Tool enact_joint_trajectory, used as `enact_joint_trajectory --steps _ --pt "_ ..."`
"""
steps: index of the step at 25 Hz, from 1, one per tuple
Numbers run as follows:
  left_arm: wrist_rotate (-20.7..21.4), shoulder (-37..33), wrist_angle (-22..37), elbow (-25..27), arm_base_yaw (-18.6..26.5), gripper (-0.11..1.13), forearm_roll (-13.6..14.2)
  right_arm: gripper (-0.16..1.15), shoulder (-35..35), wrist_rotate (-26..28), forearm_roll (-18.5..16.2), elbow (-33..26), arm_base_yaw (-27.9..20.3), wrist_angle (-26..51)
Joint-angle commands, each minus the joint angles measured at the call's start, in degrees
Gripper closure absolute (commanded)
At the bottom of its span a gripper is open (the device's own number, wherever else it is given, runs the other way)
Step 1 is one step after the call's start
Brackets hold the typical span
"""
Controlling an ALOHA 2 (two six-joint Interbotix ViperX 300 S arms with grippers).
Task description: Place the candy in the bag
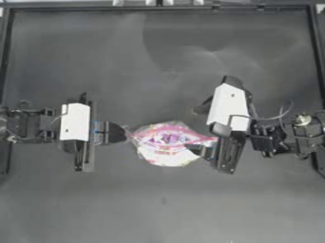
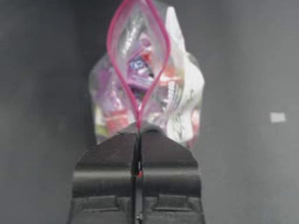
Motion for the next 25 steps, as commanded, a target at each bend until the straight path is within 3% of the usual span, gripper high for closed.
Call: enact_joint_trajectory --steps 1,4,8,10,11,15,25 --pt "0.09 -0.18 -0.26 -0.88 0.18 0.93 0.00 -0.03 -1.49 0.09 -0.35 -0.88 0.09 -0.18" --pt "0.09 0.88 -0.35 -1.23 0.26 0.71 0.09 -0.03 -1.41 0.09 -0.35 -0.97 0.18 -0.35" --pt "-0.35 2.29 -1.05 -1.76 0.18 0.16 -0.18 -0.03 -1.23 0.09 -0.35 -0.97 0.09 -0.18" --pt "-0.44 2.81 -1.32 -2.02 0.26 -0.04 -0.18 -0.03 -1.23 0.09 -0.35 -1.05 0.09 -0.35" --pt "-0.44 2.99 -1.32 -2.20 0.26 -0.07 -0.18 -0.03 -1.14 0.09 -0.26 -1.05 0.09 -0.35" --pt "-0.44 2.90 -1.32 -2.29 0.35 0.04 -0.18 -0.03 -1.23 0.00 -0.35 -0.97 0.18 -0.35" --pt "-0.26 1.05 -1.05 -2.02 2.46 0.00 -0.26 -0.03 -1.23 -0.79 -0.88 -0.97 0.26 -0.18"
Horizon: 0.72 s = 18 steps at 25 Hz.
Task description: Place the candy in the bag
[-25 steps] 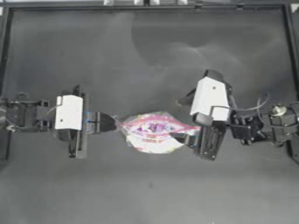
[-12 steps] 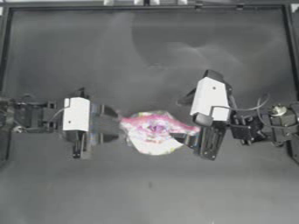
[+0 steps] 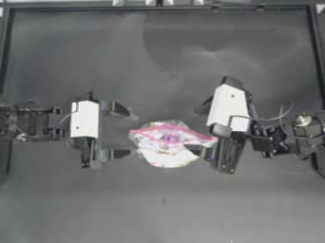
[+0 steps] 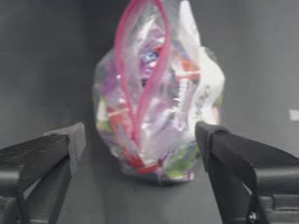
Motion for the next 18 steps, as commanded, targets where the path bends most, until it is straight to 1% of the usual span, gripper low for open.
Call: enact_joint_trajectory --steps 1,6,13,18 --pt "0.09 -3.34 -0.09 -0.70 0.79 0.00 -0.09 -0.03 -1.23 0.00 -1.14 -0.88 0.09 -0.35" --pt "0.00 -6.86 1.23 0.00 1.14 0.00 -0.09 -0.03 -2.02 0.00 -1.67 -0.35 0.09 -0.35" --pt "0.00 -12.92 7.91 -0.18 1.14 0.00 -0.09 -0.03 -4.83 0.00 -1.93 2.02 0.09 -0.70" --pt "-0.09 -16.44 11.43 -0.35 1.05 0.00 -0.09 -0.03 -8.79 0.09 -1.67 5.54 0.09 -1.93"
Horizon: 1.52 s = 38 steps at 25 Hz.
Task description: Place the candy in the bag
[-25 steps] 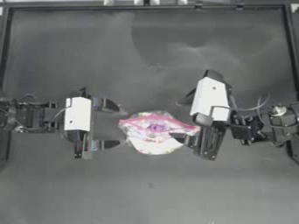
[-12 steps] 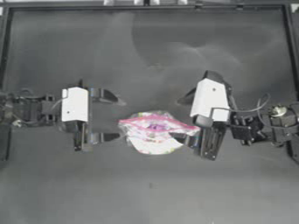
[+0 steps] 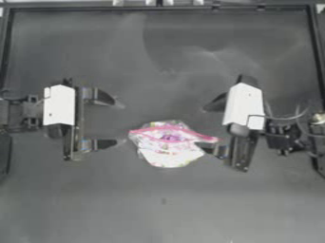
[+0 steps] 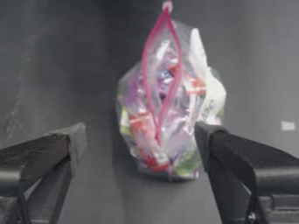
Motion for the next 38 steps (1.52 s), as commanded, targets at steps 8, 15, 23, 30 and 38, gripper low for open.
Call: enact_joint_trajectory --steps 8,15,23,30,38 --pt "-0.53 -8.96 4.04 -0.62 -2.02 0.00 -0.09 -0.03 -9.84 0.35 0.44 6.59 0.09 -2.37" --pt "-0.79 -13.36 6.15 0.88 -2.29 0.00 -0.18 -0.03 -16.26 0.44 1.23 11.34 0.09 -4.39" --pt "-0.88 -18.46 6.94 3.87 -2.29 0.00 -0.18 -0.03 -20.65 0.35 0.18 14.59 0.00 -4.83" --pt "-0.88 -21.27 6.94 5.71 -2.37 0.00 -0.26 -0.03 -23.20 0.44 -2.29 16.00 0.09 -5.54" --pt "-0.88 -23.64 6.86 7.21 -2.20 0.01 -0.26 -0.03 -23.55 0.62 -3.78 16.44 0.09 -5.54"
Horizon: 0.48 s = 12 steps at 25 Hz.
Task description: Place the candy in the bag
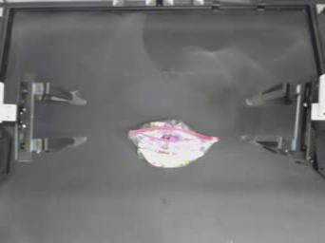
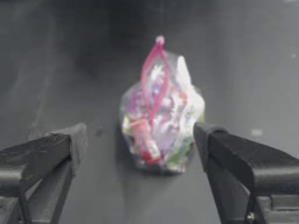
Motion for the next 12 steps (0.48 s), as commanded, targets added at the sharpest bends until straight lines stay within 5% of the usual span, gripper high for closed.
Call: enact_joint_trajectory --steps 1,12 --pt "-0.09 -1.14 -0.26 0.00 0.09 0.01 -0.09 -0.03 0.00 0.26 -1.14 -0.26 0.00 -0.26" --pt "-0.09 -5.54 -1.32 2.72 0.44 0.01 -0.09 -0.03 -2.37 0.53 -1.49 1.14 0.00 -0.26"
